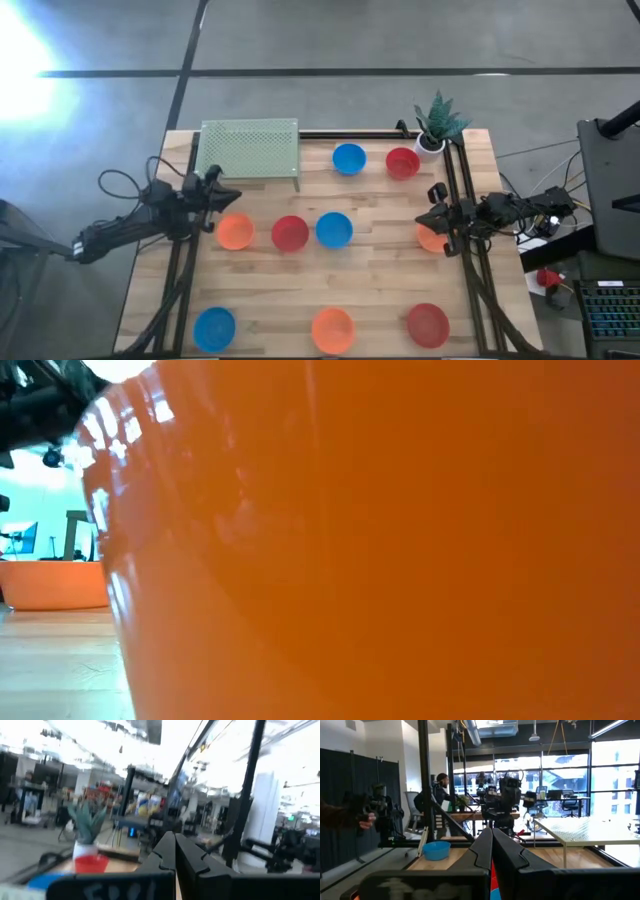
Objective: Pick & Place Mini bowls
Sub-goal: Put the top left orange bowl on the shelf
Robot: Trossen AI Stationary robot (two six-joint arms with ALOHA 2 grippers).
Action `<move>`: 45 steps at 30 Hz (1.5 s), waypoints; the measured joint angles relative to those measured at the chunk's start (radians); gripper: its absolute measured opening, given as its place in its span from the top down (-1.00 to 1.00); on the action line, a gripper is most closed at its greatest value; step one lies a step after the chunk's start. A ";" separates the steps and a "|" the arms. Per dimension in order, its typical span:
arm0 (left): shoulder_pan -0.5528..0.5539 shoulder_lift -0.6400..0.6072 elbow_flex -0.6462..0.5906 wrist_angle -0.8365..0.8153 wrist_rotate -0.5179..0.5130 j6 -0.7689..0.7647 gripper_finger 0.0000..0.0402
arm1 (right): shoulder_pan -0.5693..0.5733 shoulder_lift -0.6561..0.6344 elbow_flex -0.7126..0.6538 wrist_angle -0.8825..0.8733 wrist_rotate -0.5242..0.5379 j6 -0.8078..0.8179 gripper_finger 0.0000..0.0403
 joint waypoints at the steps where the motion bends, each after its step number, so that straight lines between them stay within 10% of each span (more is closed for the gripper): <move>1: 0.000 0.005 0.022 -0.012 -0.002 0.006 1.00 | 0.000 0.000 0.000 0.000 0.000 0.000 0.96; 29: -0.004 0.552 0.676 -0.993 -0.023 0.136 1.00 | 0.000 0.000 0.000 0.002 -0.002 0.000 0.96; 45: -0.100 0.729 0.759 -1.202 -0.012 -0.042 1.00 | 0.000 0.000 0.000 0.002 -0.002 0.000 0.96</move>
